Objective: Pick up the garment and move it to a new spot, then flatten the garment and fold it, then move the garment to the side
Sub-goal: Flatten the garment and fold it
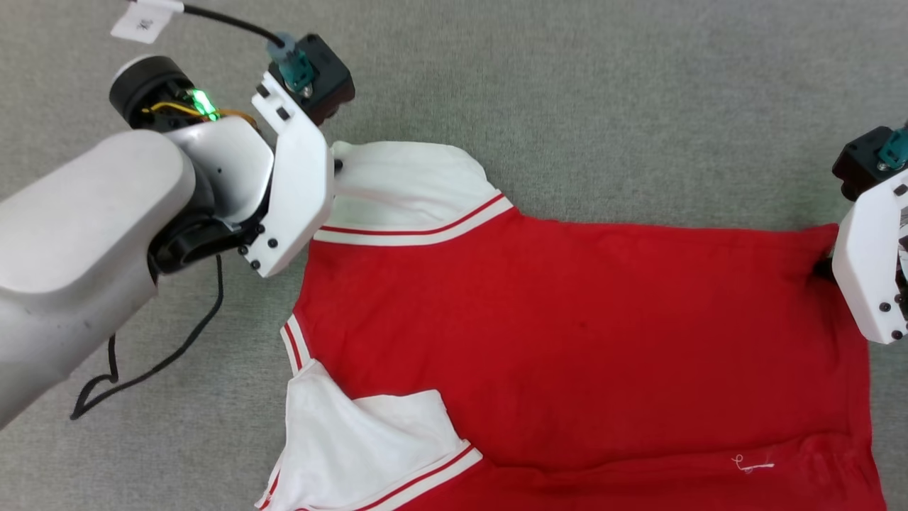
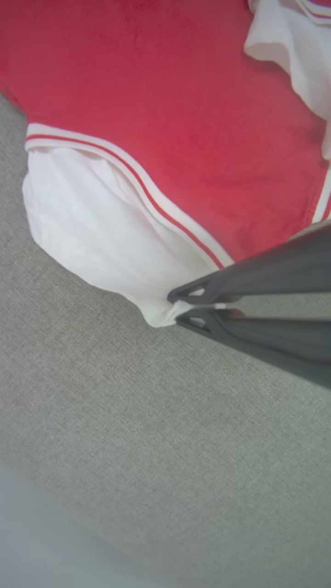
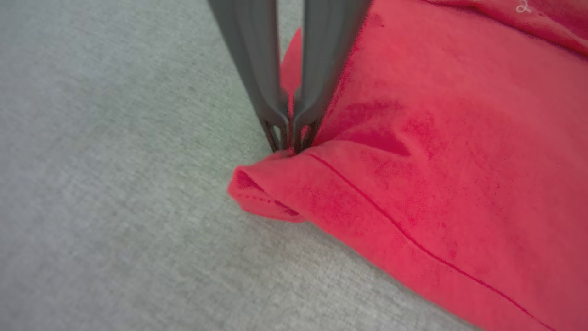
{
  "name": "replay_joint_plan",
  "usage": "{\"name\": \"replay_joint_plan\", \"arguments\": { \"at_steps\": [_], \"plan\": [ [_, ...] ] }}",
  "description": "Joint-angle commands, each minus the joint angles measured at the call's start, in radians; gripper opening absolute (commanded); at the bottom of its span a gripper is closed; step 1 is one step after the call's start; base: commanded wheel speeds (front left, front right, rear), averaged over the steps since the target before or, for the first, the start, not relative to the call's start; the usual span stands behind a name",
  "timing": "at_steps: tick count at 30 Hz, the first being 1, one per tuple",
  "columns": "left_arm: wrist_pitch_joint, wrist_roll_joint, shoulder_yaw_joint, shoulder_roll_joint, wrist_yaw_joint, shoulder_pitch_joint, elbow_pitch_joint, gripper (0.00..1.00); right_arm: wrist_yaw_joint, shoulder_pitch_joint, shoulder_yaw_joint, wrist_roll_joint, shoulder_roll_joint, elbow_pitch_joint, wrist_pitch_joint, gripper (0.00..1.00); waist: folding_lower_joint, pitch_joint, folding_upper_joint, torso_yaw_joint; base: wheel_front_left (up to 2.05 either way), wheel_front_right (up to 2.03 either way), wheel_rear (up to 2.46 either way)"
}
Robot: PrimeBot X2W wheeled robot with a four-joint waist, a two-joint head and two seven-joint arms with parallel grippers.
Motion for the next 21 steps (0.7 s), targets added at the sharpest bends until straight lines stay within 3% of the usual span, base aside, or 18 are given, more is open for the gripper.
{"name": "replay_joint_plan", "arguments": {
  "at_steps": [1, 12, 21],
  "plan": [
    [-0.014, -0.006, -0.003, -0.004, 0.0, 0.017, 0.006, 0.0, 0.0, 0.006, 0.007, 0.007, -0.004, 0.008, -0.028, 0.0, -0.0001, -0.031, 0.0, -0.001, 0.0, 0.0, 0.0],
    [-0.082, -0.009, -0.02, 0.038, 0.001, 0.128, -0.043, 0.0, 0.0, 0.12, 0.035, 0.048, -0.094, -0.058, -0.253, 0.0, -0.0001, -0.201, 0.0, 0.005, 0.0, 0.0, 0.0],
    [-0.085, -0.012, -0.027, 0.124, 0.058, 0.326, -0.183, 0.0, 0.0, 0.323, 0.003, 0.053, -0.127, -0.107, -0.369, 0.0, -0.0001, -0.298, 0.0, 0.014, 0.0, 0.0, 0.0]
  ]
}}
